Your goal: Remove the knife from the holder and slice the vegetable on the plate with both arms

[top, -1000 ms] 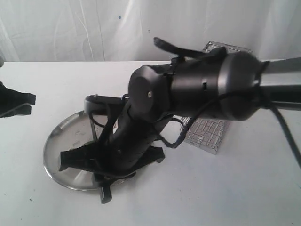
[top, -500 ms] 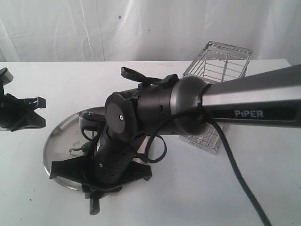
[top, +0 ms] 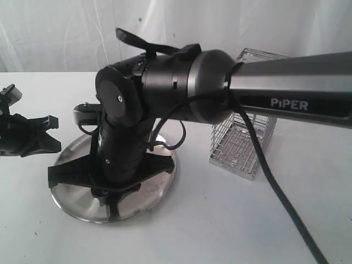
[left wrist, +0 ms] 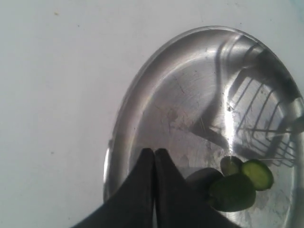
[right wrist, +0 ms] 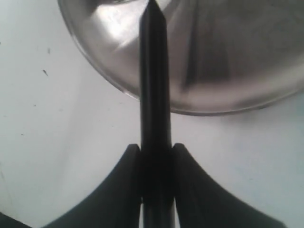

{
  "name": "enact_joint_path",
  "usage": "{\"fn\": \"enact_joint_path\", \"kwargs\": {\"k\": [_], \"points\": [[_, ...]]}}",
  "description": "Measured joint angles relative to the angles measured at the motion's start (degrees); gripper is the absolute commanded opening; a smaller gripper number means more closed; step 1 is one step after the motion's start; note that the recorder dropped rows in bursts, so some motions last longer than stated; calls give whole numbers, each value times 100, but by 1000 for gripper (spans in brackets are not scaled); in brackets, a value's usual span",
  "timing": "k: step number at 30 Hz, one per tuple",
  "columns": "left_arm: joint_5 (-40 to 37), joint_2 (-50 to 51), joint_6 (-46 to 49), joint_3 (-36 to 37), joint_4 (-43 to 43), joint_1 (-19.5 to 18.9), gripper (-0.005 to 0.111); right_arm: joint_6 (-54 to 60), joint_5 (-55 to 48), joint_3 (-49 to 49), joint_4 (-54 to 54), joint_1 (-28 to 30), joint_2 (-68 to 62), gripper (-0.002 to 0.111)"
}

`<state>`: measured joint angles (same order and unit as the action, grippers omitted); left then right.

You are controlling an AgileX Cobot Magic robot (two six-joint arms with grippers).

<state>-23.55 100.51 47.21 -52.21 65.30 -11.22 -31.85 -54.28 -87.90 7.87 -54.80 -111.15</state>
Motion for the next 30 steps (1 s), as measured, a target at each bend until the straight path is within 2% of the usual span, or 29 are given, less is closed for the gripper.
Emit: {"fn": "enact_joint_path", "kwargs": {"k": [4, 10, 12, 18, 20, 27, 30], "points": [[267, 0, 62, 0, 51, 0, 0, 186, -625, -148, 12, 50, -174, 0], [216, 0, 176, 0, 95, 0, 3, 626, -621, -161, 595, 50, -293, 0], [216, 0, 443, 0, 100, 0, 12, 715, -643, -161, 692, 50, -307, 0], [60, 214, 893, 0, 517, 0, 46, 793, -642, -161, 750, 50, -342, 0], [-28, 331, 962, 0, 676, 0, 53, 793, -642, -161, 750, 50, -342, 0], [-213, 516, 1054, 0, 1106, 0, 54, 982, -766, -161, 871, 256, -315, 0], [-363, 532, 1305, 0, 1639, 0, 54, 1036, -818, -161, 992, 442, -315, 0]]}}
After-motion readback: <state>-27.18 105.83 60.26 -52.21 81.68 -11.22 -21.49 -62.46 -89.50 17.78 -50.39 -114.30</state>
